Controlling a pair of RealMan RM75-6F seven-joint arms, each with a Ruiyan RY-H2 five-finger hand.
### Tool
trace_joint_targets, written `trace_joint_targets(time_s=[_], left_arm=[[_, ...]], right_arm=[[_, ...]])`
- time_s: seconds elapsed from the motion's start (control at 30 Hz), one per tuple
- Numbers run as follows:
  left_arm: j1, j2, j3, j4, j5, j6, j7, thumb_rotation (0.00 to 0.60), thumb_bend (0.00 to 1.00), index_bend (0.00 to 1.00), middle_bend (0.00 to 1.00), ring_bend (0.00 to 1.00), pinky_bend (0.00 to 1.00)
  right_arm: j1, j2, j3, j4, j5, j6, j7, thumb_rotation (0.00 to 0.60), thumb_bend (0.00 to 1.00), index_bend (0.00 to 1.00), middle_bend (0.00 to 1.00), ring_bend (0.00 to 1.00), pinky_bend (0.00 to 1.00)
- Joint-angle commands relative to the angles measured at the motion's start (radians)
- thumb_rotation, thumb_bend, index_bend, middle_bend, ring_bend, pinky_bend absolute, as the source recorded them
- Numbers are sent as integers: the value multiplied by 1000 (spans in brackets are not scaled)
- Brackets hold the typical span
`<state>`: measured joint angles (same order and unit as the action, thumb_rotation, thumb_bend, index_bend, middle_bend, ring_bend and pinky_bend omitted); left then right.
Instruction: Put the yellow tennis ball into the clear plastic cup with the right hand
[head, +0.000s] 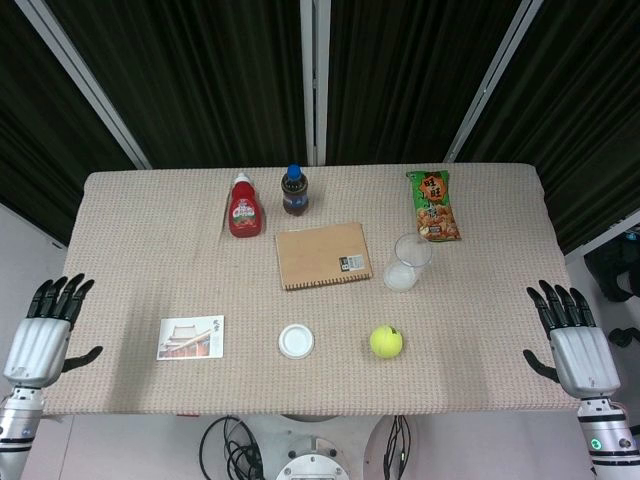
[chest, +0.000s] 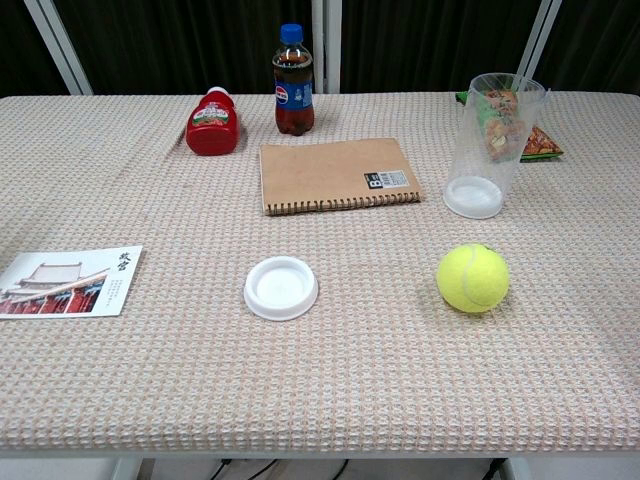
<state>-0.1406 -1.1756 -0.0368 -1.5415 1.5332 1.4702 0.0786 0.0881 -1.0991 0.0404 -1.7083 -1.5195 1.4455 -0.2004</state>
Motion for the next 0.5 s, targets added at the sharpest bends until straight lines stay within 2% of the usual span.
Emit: trace_joint_targets(time_s=[0.03, 0.37, 0.5], left_arm=[[-4, -2, -2, 1, -3, -4, 0, 600, 11, 67, 31, 0, 0], [-5, 9, -8, -29, 4, 10, 17, 600, 11, 68, 31, 0, 0], [-3, 15, -7, -36, 8, 15, 11, 600, 11, 67, 32, 0, 0]], right_arm=[[5, -3, 3, 6, 1, -5, 11, 600, 148, 0, 0, 0, 0], [12, 9, -5, 6, -17, -13, 34, 600, 148, 0, 0, 0, 0], [27, 28, -23, -31, -53, -38, 65, 600, 149, 0, 0, 0, 0]])
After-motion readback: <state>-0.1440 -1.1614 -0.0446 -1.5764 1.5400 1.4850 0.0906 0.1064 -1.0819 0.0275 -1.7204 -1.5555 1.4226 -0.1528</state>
